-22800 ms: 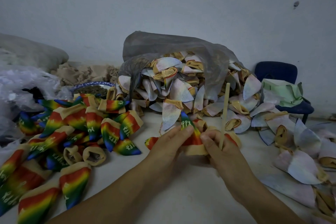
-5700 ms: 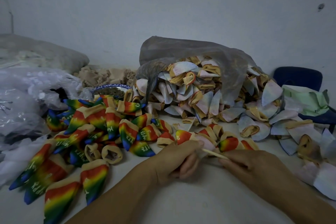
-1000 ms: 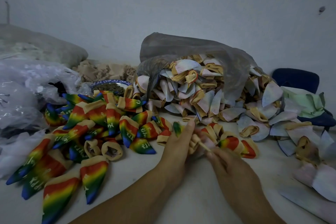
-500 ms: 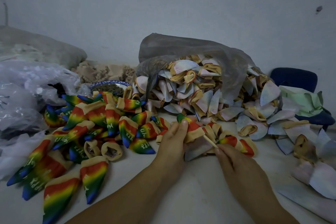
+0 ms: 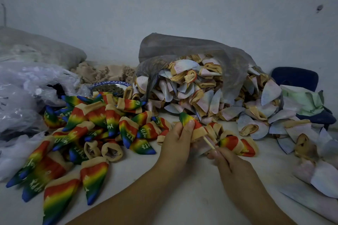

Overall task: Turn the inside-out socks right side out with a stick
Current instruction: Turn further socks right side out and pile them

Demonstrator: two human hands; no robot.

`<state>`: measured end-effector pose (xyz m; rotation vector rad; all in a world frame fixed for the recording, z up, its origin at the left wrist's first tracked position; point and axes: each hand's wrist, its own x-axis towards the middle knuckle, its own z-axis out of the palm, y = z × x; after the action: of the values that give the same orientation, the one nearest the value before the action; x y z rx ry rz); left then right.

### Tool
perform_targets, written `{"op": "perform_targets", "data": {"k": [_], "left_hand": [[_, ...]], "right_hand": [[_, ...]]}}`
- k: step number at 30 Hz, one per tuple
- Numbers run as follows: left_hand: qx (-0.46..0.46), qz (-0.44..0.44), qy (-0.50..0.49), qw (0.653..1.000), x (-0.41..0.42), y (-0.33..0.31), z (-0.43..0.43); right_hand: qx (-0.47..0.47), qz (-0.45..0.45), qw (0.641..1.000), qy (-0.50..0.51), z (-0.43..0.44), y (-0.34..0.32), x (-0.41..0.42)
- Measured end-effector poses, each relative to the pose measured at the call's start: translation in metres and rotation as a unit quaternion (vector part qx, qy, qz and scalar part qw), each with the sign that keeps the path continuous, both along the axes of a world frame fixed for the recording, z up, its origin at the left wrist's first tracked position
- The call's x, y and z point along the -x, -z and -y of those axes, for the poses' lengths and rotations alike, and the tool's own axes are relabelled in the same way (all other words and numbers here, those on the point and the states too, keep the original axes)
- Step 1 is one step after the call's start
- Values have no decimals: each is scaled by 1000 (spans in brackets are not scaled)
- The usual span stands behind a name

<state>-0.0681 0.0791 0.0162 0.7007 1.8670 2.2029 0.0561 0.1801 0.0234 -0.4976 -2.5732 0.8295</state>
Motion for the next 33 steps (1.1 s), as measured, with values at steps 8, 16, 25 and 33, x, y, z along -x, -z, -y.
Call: {"op": "perform_targets", "data": {"k": [8, 16, 25, 33], "left_hand": [[52, -27, 9, 998, -8, -3, -7], [-53, 80, 83, 992, 0, -9, 7], [-6, 92, 77, 993, -6, -8, 3], [30, 88, 51, 994, -14, -9, -8]], "right_hand": [[66, -57, 996, 16, 5, 3, 4], [-173, 26, 983, -57, -23, -24, -6], [-159, 25, 982, -98, -16, -21, -8], [119, -8, 992, -49, 14, -1, 2]]}}
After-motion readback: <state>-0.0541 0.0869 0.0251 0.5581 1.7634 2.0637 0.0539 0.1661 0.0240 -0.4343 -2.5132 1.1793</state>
